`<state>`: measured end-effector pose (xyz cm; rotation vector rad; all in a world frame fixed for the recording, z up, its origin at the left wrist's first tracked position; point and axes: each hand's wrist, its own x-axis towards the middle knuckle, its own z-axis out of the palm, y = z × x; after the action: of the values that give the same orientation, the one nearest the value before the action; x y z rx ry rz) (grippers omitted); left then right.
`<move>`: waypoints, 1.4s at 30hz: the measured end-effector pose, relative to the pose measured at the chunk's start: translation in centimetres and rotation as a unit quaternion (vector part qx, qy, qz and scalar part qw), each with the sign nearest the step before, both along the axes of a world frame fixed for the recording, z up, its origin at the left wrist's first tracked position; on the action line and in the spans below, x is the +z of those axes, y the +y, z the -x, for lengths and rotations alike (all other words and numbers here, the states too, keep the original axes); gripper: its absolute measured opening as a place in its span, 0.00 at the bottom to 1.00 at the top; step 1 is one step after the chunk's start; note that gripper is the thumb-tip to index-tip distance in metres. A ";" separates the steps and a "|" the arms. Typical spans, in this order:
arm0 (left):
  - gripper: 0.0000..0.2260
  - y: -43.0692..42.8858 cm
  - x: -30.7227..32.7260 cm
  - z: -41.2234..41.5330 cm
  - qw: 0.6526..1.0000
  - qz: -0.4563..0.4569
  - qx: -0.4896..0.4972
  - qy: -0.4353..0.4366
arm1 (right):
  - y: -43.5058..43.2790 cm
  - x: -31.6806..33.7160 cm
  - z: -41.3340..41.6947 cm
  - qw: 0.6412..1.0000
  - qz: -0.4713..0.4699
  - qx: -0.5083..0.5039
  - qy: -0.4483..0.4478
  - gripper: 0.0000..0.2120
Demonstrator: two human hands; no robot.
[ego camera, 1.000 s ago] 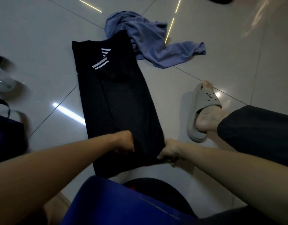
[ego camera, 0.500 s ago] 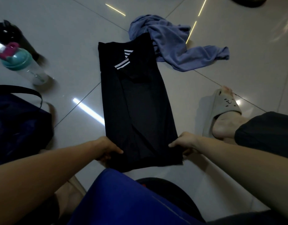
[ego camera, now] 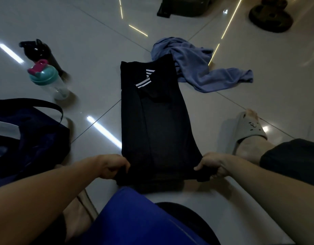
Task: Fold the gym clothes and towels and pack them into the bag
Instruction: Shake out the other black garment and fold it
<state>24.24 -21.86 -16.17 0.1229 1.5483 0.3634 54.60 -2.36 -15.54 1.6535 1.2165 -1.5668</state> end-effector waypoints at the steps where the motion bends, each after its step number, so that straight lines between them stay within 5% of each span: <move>1: 0.11 -0.2 -0.1 0.0 1.000 0.015 -0.010 -0.001 | 0.3 0.5 0.0 1.000 0.015 0.007 -0.006 0.14; 6: 0.07 -0.6 1.1 0.9 0.997 0.064 -0.014 0.038 | 0.3 3.1 0.3 0.998 0.055 0.014 -0.018 0.07; 14: 0.08 -0.9 4.6 2.7 0.992 0.068 0.098 0.046 | -0.5 6.1 2.1 0.994 -0.043 -0.077 0.057 0.04; 16: 0.06 -1.5 5.8 3.1 0.994 0.070 0.080 0.016 | 0.4 6.1 1.8 0.990 -0.074 -0.065 0.105 0.31; 18: 0.08 -2.0 6.6 3.5 0.997 0.055 0.056 0.001 | 0.8 7.6 1.7 0.982 -0.077 -0.025 0.169 0.39; 22: 0.07 -2.3 7.7 4.0 1.000 -0.005 0.021 -0.018 | 0.4 10.4 1.4 0.982 -0.084 0.036 0.164 0.14; 31: 0.07 -2.4 8.7 4.5 0.991 -0.016 -0.129 -0.045 | -0.2 11.1 0.6 0.986 0.056 0.086 0.133 0.17; 42: 0.06 1.8 6.2 7.4 0.990 -0.062 0.123 -0.011 | 3.8 9.8 5.1 0.986 0.003 -0.025 0.163 0.05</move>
<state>16.82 -20.07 -9.93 0.0244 1.5217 0.6545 49.50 1.45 -5.76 1.4719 1.3362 -1.9252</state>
